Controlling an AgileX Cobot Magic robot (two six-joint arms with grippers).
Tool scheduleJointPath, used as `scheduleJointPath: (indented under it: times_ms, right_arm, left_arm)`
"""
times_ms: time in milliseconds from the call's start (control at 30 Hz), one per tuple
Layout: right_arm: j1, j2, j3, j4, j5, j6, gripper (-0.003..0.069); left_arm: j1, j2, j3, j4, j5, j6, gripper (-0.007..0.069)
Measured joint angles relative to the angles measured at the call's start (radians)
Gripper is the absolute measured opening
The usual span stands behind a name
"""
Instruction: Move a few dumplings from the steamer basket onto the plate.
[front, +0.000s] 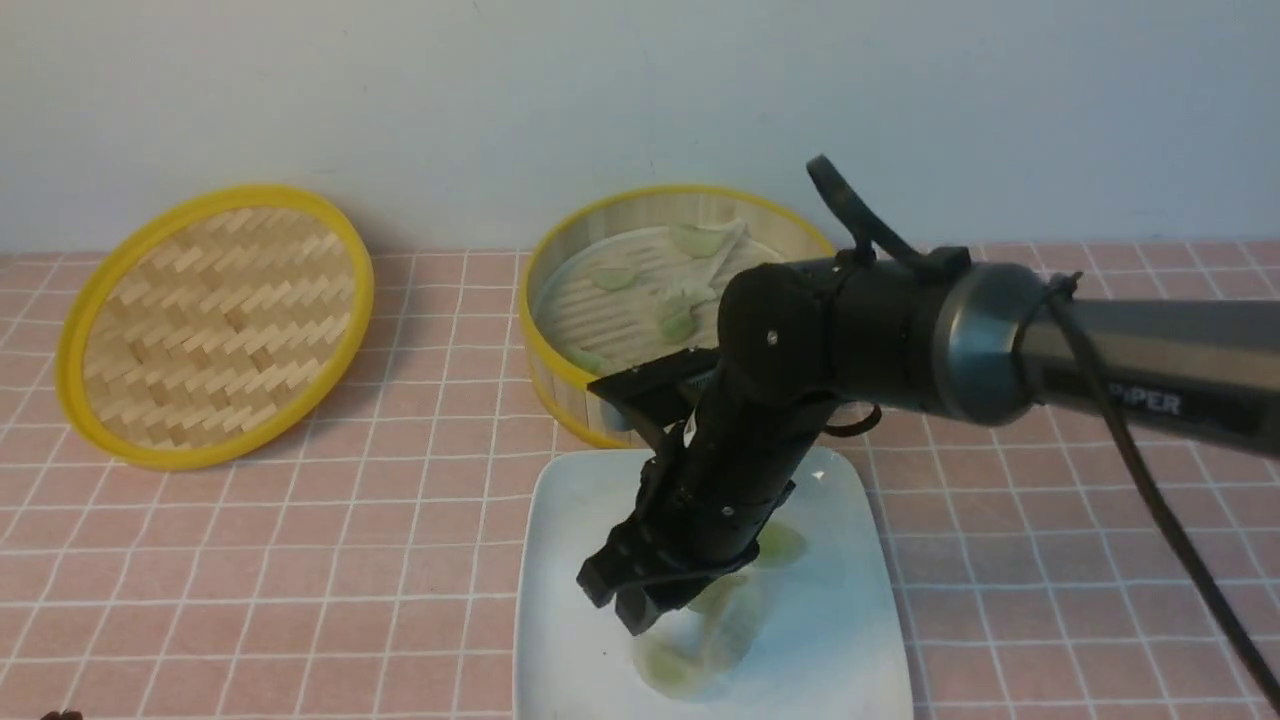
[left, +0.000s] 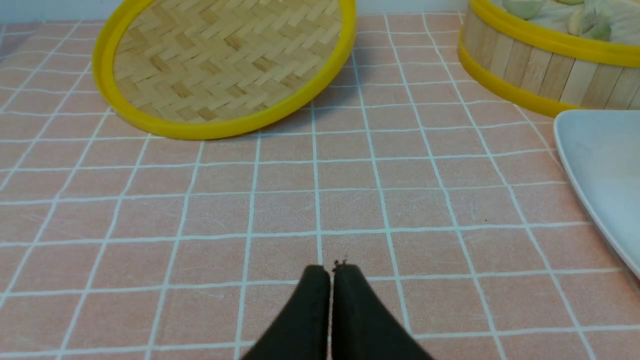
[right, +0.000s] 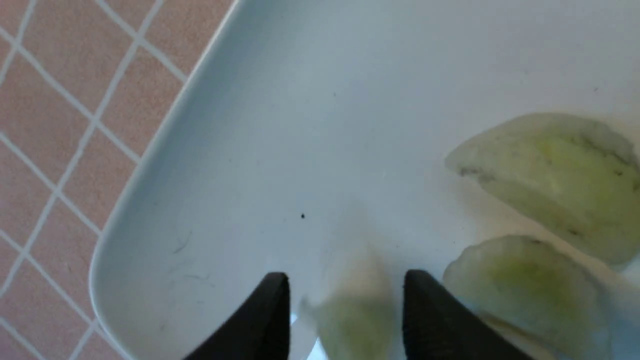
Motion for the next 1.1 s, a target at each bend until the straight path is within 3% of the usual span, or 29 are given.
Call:
scheduleJointPath:
  times_ms: [100, 167, 300, 333, 467, 633, 900, 1100]
  right_arm:
    - [0.0, -0.004, -0.04, -0.014, 0.026, 0.002, 0.0405]
    - [0.0, -0.02, -0.08, -0.013, 0.083, 0.002, 0.0405]
    - [0.0, -0.141, -0.104, -0.029, 0.171, 0.008, 0.023]
    - [0.0, -0.215, -0.104, -0.062, 0.188, 0.029, 0.013]
    - [0.0, -0.423, -0.066, -0.159, 0.167, 0.101, 0.0012]
    - [0.0, -0.783, 0.117, -0.294, -0.001, 0.208, -0.0012]
    - [0.0, -1.421, 0.764, -0.532, -0.509, 0.397, -0.0015]
    - [0.0, -1.747, 1.048, -0.648, -0.617, 0.57, -0.0015]
  left_arm:
    - [0.0, 0.0, 0.0, 0.0, 0.0, 0.0, -0.0006]
    - [0.0, 0.0, 0.0, 0.0, 0.0, 0.0, -0.0006]
    - [0.0, 0.0, 0.0, 0.0, 0.0, 0.0, -0.0006]
    - [0.0, 0.0, 0.0, 0.0, 0.0, 0.0, -0.0006]
    - [0.0, 0.0, 0.0, 0.0, 0.0, 0.0, -0.0006]
    - [0.0, 0.0, 0.0, 0.0, 0.0, 0.0, -0.0006]
    - [0.0, 0.0, 0.0, 0.0, 0.0, 0.0, -0.0006]
    - [0.0, 0.0, 0.0, 0.0, 0.0, 0.0, -0.0006]
